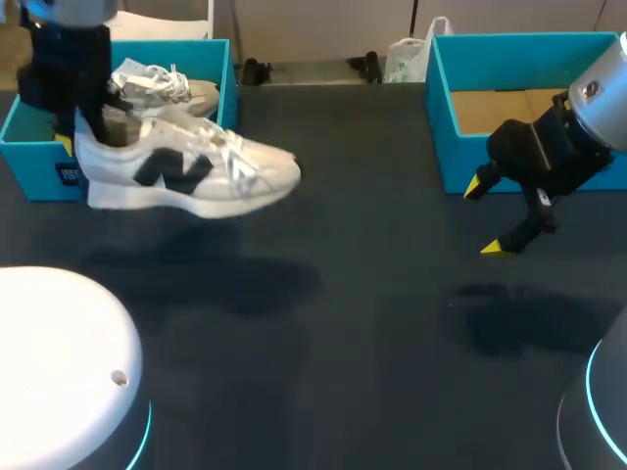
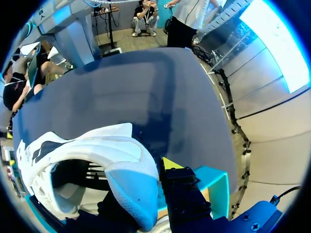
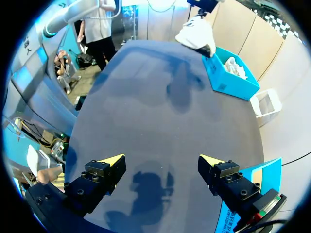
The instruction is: Take the shoe out of the shoebox, open the shoe tongue, remove and reinsert the insole, then place the shoe into the shoebox
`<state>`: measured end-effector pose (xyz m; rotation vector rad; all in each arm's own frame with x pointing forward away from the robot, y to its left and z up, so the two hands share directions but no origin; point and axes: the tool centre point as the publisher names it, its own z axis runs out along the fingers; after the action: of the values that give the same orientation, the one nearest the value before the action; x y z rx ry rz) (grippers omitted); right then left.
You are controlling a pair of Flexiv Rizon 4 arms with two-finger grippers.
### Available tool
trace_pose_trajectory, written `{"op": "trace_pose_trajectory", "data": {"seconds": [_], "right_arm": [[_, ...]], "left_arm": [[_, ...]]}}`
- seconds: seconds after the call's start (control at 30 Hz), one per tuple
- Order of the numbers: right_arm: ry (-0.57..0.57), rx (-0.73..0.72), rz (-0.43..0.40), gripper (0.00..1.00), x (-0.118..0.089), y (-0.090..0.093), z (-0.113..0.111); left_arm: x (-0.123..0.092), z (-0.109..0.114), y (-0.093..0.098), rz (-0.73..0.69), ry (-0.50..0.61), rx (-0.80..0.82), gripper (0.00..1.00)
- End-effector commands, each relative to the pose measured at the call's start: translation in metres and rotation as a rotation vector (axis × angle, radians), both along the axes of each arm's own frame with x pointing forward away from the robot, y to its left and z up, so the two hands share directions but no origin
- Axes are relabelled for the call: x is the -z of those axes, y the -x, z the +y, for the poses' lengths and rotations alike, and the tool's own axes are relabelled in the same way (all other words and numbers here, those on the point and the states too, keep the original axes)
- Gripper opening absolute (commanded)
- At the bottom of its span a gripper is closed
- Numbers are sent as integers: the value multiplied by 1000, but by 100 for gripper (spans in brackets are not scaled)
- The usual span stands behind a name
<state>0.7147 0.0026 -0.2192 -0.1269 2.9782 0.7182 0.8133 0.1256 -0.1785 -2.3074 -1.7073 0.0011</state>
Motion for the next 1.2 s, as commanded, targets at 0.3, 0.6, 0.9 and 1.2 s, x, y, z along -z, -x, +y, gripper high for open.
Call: {"op": "trace_pose_trajectory", "data": {"seconds": [0.3,0.6,0.9,1.2], "right_arm": [[2,2,-1,100,1,0,1],[2,2,-1,100,1,0,1],[2,2,-1,100,1,0,1],[2,2,-1,100,1,0,1]], "left_arm": [[18,-40,48,-116,34,31,0],[28,-69,76,-111,20,51,0],[37,-103,98,-143,19,22,0],[40,-121,106,-163,11,14,0]]}}
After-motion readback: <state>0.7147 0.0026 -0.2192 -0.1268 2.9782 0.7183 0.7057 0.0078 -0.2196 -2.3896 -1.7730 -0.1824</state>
